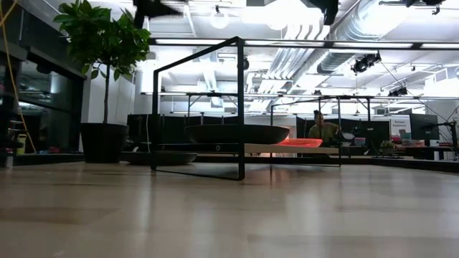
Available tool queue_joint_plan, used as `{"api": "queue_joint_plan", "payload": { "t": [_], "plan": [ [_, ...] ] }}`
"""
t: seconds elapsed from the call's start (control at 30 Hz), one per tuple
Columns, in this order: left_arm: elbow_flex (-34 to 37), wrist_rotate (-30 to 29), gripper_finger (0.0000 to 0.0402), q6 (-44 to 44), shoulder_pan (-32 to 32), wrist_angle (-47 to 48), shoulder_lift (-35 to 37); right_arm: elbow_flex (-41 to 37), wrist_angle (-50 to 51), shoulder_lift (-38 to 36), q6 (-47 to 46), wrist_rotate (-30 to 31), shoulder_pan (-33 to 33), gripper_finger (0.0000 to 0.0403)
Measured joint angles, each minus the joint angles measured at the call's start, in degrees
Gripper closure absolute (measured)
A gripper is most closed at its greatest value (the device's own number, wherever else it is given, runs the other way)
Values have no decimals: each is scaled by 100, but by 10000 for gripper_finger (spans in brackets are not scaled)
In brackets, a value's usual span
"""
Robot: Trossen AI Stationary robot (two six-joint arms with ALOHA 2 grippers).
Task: Place and stack plates onto a shelf
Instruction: Stack the top black plate on top of the black plate on the shelf
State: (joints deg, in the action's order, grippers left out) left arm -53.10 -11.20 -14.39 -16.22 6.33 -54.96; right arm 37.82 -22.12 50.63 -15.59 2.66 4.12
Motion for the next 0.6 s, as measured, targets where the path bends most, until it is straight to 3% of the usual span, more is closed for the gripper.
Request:
{"api": "queue_joint_plan", "payload": {
  "t": [0.17,0.3,0.6],
  "plan": [
    [-973,434,258,327,-715,3180,-897,0,12,0,-213,24,0,181],
    [-778,515,259,1036,-941,4453,-1231,0,43,0,-238,24,0,181],
    [862,471,262,2671,-792,3643,-1279,0,49,2,-239,24,0,181]
  ]
}}
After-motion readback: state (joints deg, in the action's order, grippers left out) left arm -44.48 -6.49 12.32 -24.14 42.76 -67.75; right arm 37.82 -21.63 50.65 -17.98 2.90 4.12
